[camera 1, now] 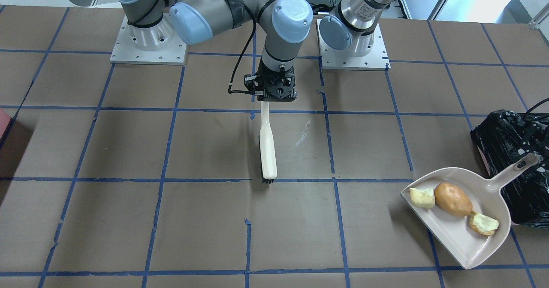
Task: Sweep and dump trash in nearest bin
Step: 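Raise the dustpan over the black trash bag with the left gripper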
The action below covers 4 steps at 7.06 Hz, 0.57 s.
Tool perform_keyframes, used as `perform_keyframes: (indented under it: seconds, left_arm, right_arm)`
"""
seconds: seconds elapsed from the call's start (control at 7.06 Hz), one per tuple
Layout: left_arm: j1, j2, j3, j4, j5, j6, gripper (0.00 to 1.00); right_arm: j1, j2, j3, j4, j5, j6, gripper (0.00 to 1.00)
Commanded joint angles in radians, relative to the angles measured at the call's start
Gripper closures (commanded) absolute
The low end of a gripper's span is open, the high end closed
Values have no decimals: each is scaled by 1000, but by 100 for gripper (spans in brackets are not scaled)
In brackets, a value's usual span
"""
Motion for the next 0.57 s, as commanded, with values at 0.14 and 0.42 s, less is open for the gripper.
perform_keyframes:
  seconds: [0.14,0.42]
  left_arm:
    - [157,25,149,-221,-102,13,97]
    - [239,27,218,-323,-151,16,97]
  right_arm:
    - [-61,-109,189,-196,47,-30,100]
    - [-54,-149,251,-267,46,0,100]
